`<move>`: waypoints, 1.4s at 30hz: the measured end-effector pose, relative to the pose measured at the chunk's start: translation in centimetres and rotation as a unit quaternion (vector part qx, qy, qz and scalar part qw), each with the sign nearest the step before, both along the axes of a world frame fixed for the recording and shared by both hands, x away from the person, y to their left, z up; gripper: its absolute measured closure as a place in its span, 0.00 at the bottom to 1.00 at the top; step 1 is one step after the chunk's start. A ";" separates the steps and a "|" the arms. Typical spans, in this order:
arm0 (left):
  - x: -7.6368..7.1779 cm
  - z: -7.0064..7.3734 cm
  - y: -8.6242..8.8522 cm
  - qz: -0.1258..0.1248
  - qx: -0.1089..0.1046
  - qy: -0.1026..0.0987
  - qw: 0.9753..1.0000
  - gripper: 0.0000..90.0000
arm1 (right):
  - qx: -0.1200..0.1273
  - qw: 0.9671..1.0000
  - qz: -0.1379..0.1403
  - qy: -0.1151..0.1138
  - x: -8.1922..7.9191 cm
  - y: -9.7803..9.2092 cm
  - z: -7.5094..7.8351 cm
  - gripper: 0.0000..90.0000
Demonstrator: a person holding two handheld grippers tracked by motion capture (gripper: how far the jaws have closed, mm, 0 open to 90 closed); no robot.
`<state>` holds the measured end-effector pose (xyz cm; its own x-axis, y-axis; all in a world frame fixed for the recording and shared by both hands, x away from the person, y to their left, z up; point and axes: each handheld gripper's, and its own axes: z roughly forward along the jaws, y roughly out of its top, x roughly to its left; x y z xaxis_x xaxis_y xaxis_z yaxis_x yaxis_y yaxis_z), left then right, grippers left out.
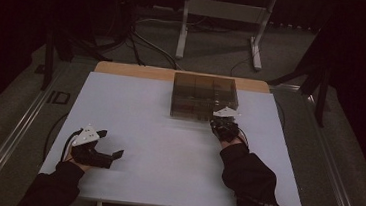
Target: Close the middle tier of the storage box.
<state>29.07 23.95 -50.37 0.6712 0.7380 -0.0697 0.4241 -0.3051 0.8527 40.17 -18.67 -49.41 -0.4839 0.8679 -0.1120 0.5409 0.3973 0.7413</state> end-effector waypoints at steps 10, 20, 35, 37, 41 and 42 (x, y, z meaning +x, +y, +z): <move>0.0 0.0 0.0 0.001 -0.002 0.001 1.000 0.03 | -0.001 1.000 -0.004 0.000 0.4 0.0 0.0 1.00; 0.0 0.0 0.0 0.000 -0.001 0.000 1.000 0.03 | -0.003 1.000 -0.005 0.000 1.0 0.1 -0.1 1.00; 0.0 0.0 0.0 0.001 -0.004 -0.001 1.000 0.03 | -0.007 1.000 -0.011 0.000 1.8 0.1 0.0 1.00; 0.0 0.0 0.1 0.001 -0.004 0.000 1.000 0.03 | -0.008 1.000 -0.012 0.000 1.8 0.1 0.0 1.00; -0.1 0.0 0.1 0.001 -0.004 -0.001 1.000 0.03 | -0.008 1.000 -0.014 -0.001 2.0 0.0 0.0 1.00; 0.0 0.0 0.1 0.001 -0.004 0.000 1.000 0.03 | -0.008 1.000 -0.014 -0.001 2.1 -0.1 0.0 1.00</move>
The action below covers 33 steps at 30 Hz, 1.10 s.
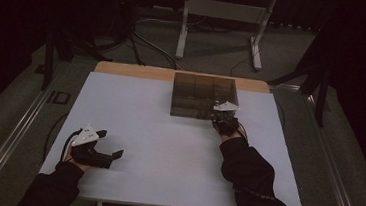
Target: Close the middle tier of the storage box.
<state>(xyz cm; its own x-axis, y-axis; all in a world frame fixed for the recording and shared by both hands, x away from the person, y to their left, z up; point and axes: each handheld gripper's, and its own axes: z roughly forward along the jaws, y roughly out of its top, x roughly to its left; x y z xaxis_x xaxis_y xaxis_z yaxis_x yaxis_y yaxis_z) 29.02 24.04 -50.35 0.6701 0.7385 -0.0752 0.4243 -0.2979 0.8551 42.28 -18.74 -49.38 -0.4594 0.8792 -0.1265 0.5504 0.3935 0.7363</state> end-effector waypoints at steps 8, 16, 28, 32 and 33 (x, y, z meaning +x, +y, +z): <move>0.0 0.0 0.0 0.000 -0.001 0.000 1.000 0.03 | -0.002 1.000 -0.001 -0.001 0.4 0.0 0.0 1.00; 0.0 0.0 0.1 0.001 -0.001 0.000 1.000 0.03 | -0.003 1.000 -0.003 -0.002 0.8 0.1 0.0 1.00; 0.0 0.0 0.1 0.001 -0.002 0.001 1.000 0.03 | -0.012 1.000 0.003 0.000 1.3 0.4 0.1 1.00; 0.0 0.0 0.1 0.001 -0.003 0.001 1.000 0.03 | -0.013 1.000 0.006 0.002 1.3 0.5 0.1 1.00; 0.0 0.0 0.1 0.000 -0.001 0.001 1.000 0.03 | -0.013 1.000 0.006 0.001 1.3 0.6 0.1 1.00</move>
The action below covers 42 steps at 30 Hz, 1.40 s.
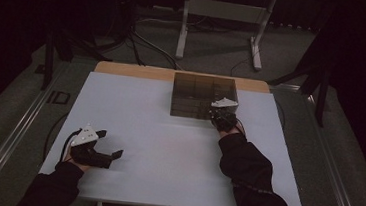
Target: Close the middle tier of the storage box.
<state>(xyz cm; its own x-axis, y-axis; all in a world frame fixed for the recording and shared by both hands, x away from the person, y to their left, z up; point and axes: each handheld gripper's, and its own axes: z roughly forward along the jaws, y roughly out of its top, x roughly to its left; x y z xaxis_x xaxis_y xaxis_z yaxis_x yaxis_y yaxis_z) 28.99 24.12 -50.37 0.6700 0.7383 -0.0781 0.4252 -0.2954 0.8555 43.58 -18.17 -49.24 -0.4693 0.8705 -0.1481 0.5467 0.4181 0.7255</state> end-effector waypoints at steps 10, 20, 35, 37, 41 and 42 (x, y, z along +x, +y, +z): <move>0.0 0.0 0.0 0.001 -0.001 0.001 1.000 0.03 | 0.000 1.000 0.001 0.000 -0.7 -0.1 0.3 1.00; 0.0 0.0 0.0 0.000 0.000 0.001 1.000 0.03 | 0.010 1.000 0.019 0.011 -1.4 0.0 0.4 0.77; 0.2 0.0 -0.1 -0.002 -0.001 0.000 1.000 0.03 | 0.054 0.997 0.048 0.034 -2.5 0.4 1.0 0.28; 0.2 0.0 -0.1 -0.001 -0.001 0.001 1.000 0.03 | 0.055 0.996 0.055 0.040 -2.6 0.6 1.0 0.21; 0.1 0.0 -0.1 -0.002 -0.001 0.001 1.000 0.03 | 0.062 0.995 0.056 0.050 -2.7 0.9 1.1 0.13; 0.2 0.0 -0.1 -0.002 -0.001 0.001 1.000 0.03 | 0.063 0.995 0.056 0.052 -2.7 0.9 1.2 0.11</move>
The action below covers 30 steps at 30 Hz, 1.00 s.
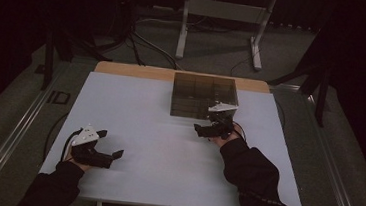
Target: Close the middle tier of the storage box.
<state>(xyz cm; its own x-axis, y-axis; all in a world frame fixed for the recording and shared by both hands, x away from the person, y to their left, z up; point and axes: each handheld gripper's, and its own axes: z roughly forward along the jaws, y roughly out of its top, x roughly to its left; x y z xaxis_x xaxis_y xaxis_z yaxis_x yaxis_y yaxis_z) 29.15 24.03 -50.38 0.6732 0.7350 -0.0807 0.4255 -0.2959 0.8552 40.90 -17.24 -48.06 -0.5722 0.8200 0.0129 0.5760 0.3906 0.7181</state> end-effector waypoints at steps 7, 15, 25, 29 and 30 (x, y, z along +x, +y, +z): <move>0.0 0.0 0.0 0.000 0.001 -0.001 1.000 0.03 | 0.014 1.000 0.021 0.000 -0.2 -0.2 0.4 0.00; 0.0 0.0 -0.1 0.000 0.002 -0.001 1.000 0.03 | 0.026 0.999 0.036 -0.014 -0.4 -0.3 1.0 0.00; 0.0 0.0 -0.1 -0.003 0.001 -0.001 1.000 0.03 | 0.036 0.997 0.061 -0.023 -1.2 0.0 0.8 0.00; 0.0 0.0 -0.1 -0.004 0.002 0.000 1.000 0.03 | 0.049 0.996 0.074 -0.027 -1.8 0.0 0.7 0.00; 0.0 0.0 -0.1 -0.004 0.002 0.000 1.000 0.03 | 0.052 0.995 0.077 -0.029 -2.0 -0.1 0.7 0.00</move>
<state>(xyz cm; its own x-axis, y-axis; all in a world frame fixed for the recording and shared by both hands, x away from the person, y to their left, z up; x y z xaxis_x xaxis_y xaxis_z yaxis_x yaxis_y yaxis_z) 29.10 23.96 -50.36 0.6795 0.7296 -0.0773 0.4222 -0.3026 0.8545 38.91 -17.32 -47.40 -0.6929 0.7188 0.0569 0.4721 0.3927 0.7892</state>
